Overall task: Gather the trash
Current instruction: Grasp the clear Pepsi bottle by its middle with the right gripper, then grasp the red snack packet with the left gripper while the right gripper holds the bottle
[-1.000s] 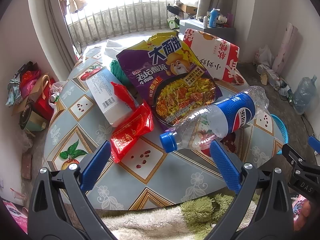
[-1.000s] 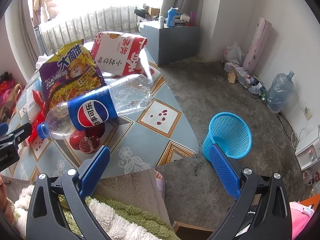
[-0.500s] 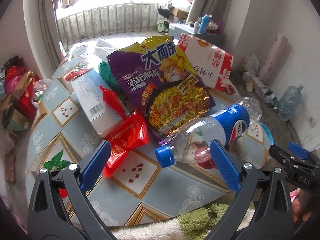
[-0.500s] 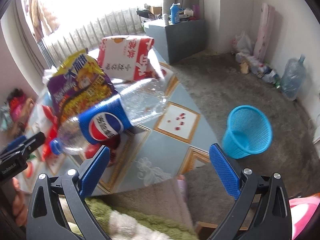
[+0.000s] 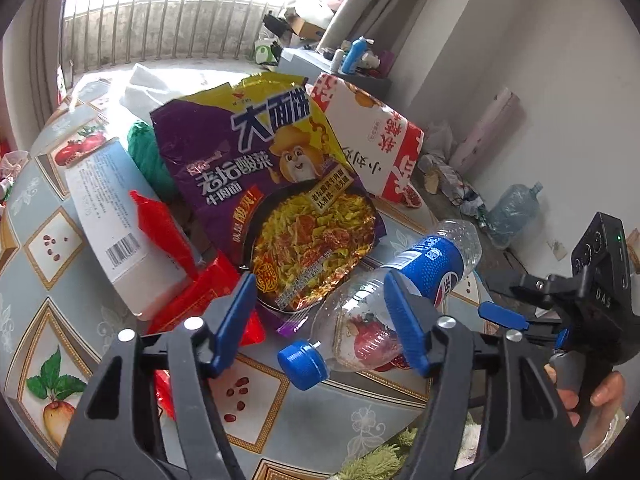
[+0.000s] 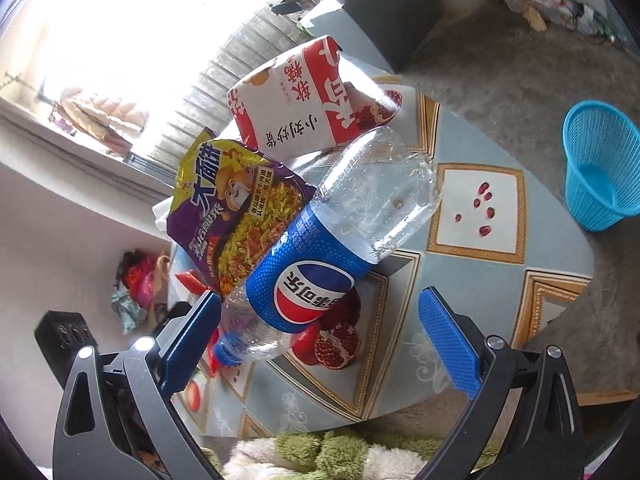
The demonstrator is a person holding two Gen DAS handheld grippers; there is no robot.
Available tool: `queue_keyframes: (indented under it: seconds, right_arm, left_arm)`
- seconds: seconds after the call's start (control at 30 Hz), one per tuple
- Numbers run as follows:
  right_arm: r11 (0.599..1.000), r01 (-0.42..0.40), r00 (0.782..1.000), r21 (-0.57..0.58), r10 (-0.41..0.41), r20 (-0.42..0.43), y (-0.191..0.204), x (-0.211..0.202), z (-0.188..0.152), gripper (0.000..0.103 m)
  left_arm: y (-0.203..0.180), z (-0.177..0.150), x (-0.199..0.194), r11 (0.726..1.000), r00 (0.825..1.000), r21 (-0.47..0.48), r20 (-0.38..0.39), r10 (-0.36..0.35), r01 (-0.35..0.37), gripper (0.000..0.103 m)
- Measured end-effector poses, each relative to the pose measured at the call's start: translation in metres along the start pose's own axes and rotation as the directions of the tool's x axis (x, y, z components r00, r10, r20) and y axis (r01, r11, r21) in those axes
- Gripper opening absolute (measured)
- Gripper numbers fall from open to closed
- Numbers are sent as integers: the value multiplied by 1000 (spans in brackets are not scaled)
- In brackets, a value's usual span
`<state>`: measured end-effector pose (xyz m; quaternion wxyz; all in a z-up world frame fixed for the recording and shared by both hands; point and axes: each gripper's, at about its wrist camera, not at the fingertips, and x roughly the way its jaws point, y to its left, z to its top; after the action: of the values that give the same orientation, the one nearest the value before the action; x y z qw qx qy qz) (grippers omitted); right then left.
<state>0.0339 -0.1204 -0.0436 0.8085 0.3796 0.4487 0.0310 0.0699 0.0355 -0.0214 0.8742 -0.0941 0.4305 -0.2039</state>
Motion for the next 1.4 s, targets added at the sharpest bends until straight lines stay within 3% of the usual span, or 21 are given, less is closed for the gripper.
queue_keyframes:
  seconds: [0.13,0.23,0.37,0.5,0.8,0.9,1.1,1.4]
  right_arm:
    - [989,-113,993,99,114,-9,-9,11,4,93]
    - [982,-111,993,152,117,-33,-16,20,7,82]
    - [972,-124,991,199,132,-26,-25,24,9,71]
    - [967,-115,993,225,117,3,-34,20,13,70]
    - [961,-117,992,250,126,-22,-50,22,13,70]
    - [961,-126,990,246,137,-31,-55,25,15,67]
    - [970,-132,990,206,140,-24,-57,17,14,64]
    - [996,-92,995,6,91,32,-23,-17,3,63]
  left_arm:
    - [2,-1,17,998,994,3,-85,-64,65,37]
    - [-1,-1,22,992,986,9,-113,-123,124,30]
    - [-19,-5,28,978,971,76,-157,-182,195,28]
    - [-39,-7,40,949,939,117,-219,-264,294,27]
    - [-77,-11,58,924,914,188,-303,-269,334,27]
    - [-84,-16,68,930,909,189,-340,-239,315,20]
    - [-86,-19,69,934,910,172,-338,-242,312,20]
    - [-86,-29,29,915,931,240,-254,-264,325,20]
